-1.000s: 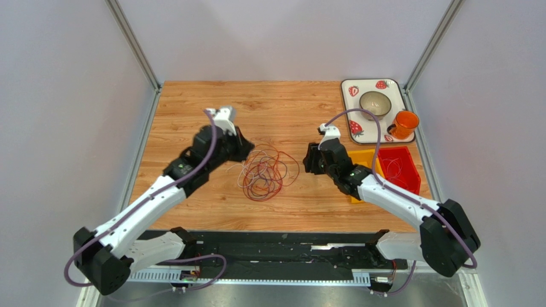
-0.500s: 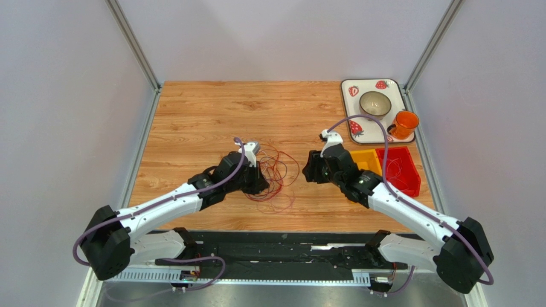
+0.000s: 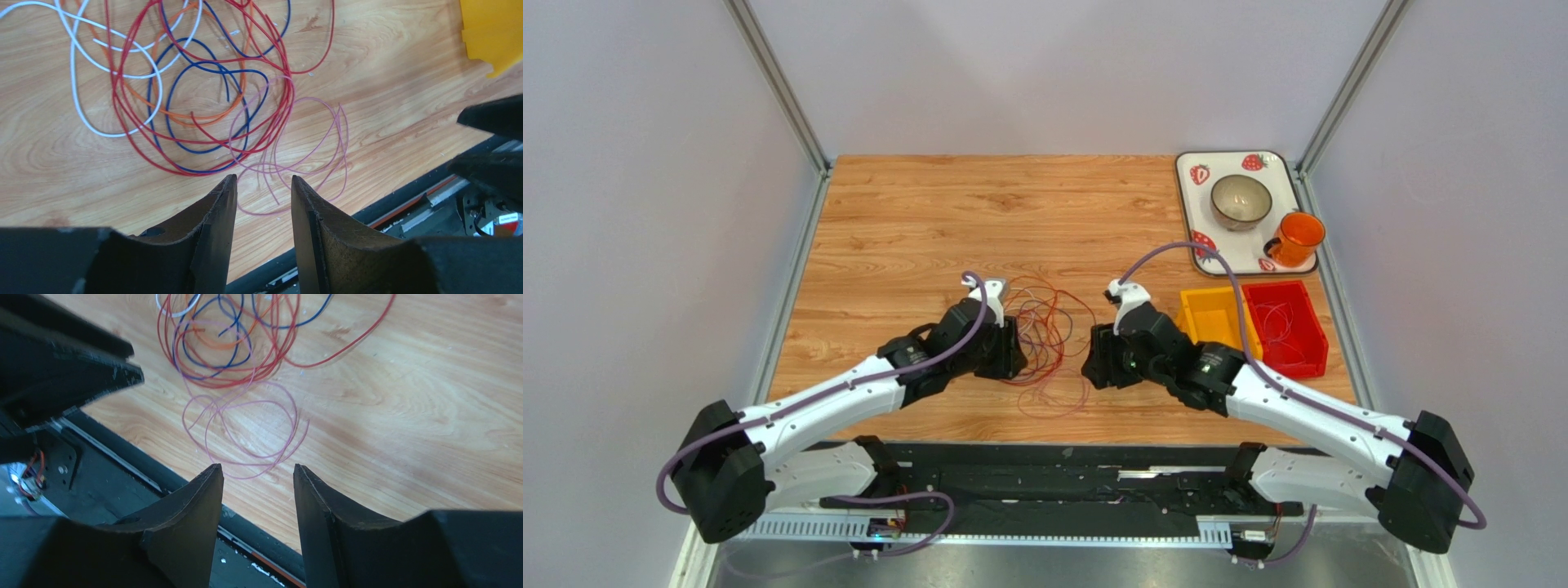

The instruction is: Untangle the cables

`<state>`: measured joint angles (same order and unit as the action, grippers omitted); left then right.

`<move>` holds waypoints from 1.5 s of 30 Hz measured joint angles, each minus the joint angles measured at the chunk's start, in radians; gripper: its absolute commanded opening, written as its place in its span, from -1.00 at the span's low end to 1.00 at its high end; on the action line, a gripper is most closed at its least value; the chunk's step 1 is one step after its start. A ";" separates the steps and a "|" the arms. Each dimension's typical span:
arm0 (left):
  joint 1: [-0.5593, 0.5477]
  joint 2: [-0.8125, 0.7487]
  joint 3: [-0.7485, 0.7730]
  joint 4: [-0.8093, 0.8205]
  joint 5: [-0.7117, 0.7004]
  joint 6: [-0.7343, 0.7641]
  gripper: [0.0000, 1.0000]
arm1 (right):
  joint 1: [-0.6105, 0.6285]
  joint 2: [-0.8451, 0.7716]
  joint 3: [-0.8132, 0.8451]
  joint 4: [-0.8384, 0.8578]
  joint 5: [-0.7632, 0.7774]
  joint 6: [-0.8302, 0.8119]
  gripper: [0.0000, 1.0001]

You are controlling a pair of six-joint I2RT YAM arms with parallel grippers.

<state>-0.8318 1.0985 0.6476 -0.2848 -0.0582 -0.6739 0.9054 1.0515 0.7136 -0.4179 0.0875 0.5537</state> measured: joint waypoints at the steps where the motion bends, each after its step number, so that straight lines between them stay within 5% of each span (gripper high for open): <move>1: 0.000 -0.010 0.000 -0.007 -0.013 0.001 -0.10 | 0.025 0.011 0.001 -0.002 0.005 -0.003 0.01; 9: 0.000 -0.147 -0.005 -0.077 -0.169 -0.003 -0.14 | 0.163 0.172 0.139 -0.040 0.037 -0.150 0.03; 22: 0.000 -0.402 -0.244 -0.087 -0.313 -0.100 -0.23 | 0.108 0.566 0.348 0.050 -0.117 -0.327 0.00; 45: 0.000 -0.309 -0.283 0.018 -0.319 -0.132 -0.28 | 0.096 0.552 0.209 0.063 -0.291 -0.235 0.00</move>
<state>-0.8318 0.7891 0.3649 -0.2672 -0.3767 -0.8055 1.0016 1.6032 0.9226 -0.3550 -0.2031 0.3183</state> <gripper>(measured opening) 0.366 0.496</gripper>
